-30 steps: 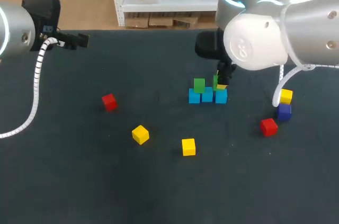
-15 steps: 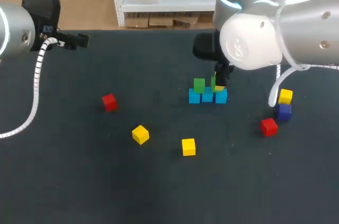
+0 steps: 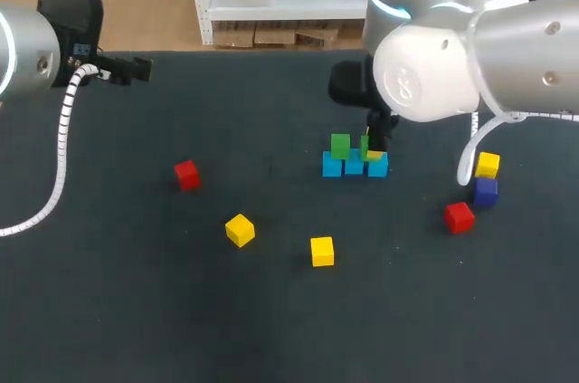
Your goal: Place the blue cubes, place green cubes on the blue cubes, place the yellow cubes on the green cubes, then place the red cubes on the yellow cubes, and place purple cube on the red cubes.
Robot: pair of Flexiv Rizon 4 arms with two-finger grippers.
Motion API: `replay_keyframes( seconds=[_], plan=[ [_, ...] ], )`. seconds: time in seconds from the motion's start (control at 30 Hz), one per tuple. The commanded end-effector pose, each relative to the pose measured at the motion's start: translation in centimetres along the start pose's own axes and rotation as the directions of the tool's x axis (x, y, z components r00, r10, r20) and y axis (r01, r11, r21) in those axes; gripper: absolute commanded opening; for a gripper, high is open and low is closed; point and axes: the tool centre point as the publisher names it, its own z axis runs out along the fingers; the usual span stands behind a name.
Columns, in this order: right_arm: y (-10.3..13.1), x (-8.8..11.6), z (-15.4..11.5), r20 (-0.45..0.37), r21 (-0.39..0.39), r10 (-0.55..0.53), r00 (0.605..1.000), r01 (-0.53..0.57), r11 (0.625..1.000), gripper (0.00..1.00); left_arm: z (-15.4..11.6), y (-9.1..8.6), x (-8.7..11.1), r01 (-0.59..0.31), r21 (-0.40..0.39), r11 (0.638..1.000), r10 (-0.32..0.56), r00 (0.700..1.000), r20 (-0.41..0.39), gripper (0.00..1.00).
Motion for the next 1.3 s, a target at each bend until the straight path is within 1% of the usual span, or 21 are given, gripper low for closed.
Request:
replay_keyframes(
  seconds=[0.03, 0.17, 0.47, 0.5, 0.53, 0.57, 0.6, 0.73, 0.9, 1.03, 1.1, 1.17, 1.2, 1.3],
  plan=[
    [-0.1, 0.0, 0.0, -0.002, -0.001, 0.0, 1.0, 0.0, 1.0, 0.28, 0.1, 0.1, 0.0, -0.001, 0.007, 1.0, 0.001, 1.0, 0.0, 1.0],
    [-0.1, -0.1, 0.0, -0.001, -0.002, 0.001, 1.0, -0.001, 1.0, 0.39, 0.1, 0.1, 0.0, -0.001, 0.007, 1.0, 0.001, 1.0, 0.0, 1.0],
    [0.0, -0.1, 0.0, 0.004, -0.005, -0.003, 1.0, 0.003, 1.0, 0.51, 0.1, 0.1, 0.0, -0.001, 0.007, 1.0, 0.001, 1.0, 0.0, 1.0],
    [0.0, -0.1, 0.0, 0.004, -0.004, -0.003, 1.0, 0.003, 1.0, 0.56, 0.1, 0.1, 0.0, -0.001, 0.007, 1.0, 0.001, 1.0, 0.0, 1.0],
    [0.0, -0.1, 0.0, 0.004, -0.004, -0.002, 1.0, 0.002, 1.0, 0.7, 0.1, 0.1, 0.0, -0.001, 0.007, 1.0, 0.001, 1.0, 0.0, 1.0],
    [0.0, -0.1, -0.1, 0.002, -0.003, -0.002, 1.0, 0.002, 1.0, 0.87, 0.1, 0.1, 0.0, -0.001, 0.007, 1.0, 0.001, 1.0, 0.0, 1.0],
    [0.0, -0.1, -0.2, 0.002, -0.003, -0.002, 1.0, 0.002, 1.0, 1.0, 0.1, 0.1, 0.0, -0.001, 0.007, 1.0, 0.001, 1.0, 0.0, 1.0],
    [-0.5, 0.5, -1.7, 0.047, 0.018, 0.04, 0.998, -0.041, 0.999, 1.0, 0.1, 0.1, 0.0, -0.001, 0.007, 1.0, 0.001, 1.0, 0.0, 1.0],
    [-1.2, 2.1, -4.8, 0.078, 0.065, 0.085, 0.993, -0.091, 0.994, 1.0, 0.1, 0.1, 0.0, -0.001, 0.007, 1.0, 0.001, 1.0, 0.0, 1.0],
    [-1.5, 3.8, -6.9, 0.064, 0.112, 0.099, 0.993, -0.106, 0.988, 1.0, 0.1, 0.1, 0.0, -0.001, 0.007, 1.0, 0.001, 1.0, 0.0, 1.0],
    [-1.7, 5.0, -7.8, 0.048, 0.135, 0.107, 0.993, -0.113, 0.984, 1.0, 0.1, 0.1, 0.0, -0.001, 0.007, 1.0, 0.001, 1.0, 0.0, 1.0],
    [-2.1, 6.6, -8.3, 0.02, 0.148, 0.127, 0.992, -0.128, 0.981, 1.0, 0.1, 0.1, 0.0, -0.001, 0.007, 1.0, 0.001, 1.0, 0.0, 1.0],
    [-2.1, 7.1, -8.4, 0.007, 0.153, 0.128, 0.992, -0.127, 0.98, 1.0, 0.1, 0.1, 0.0, -0.001, 0.007, 1.0, 0.001, 1.0, 0.0, 1.0],
    [-2.2, 9.4, -8.3, -0.048, 0.162, 0.136, 0.989, -0.127, 0.979, 1.0, 0.1, 0.1, 0.0, -0.001, 0.007, 1.0, 0.001, 1.0, 0.0, 1.0]
  ],
)
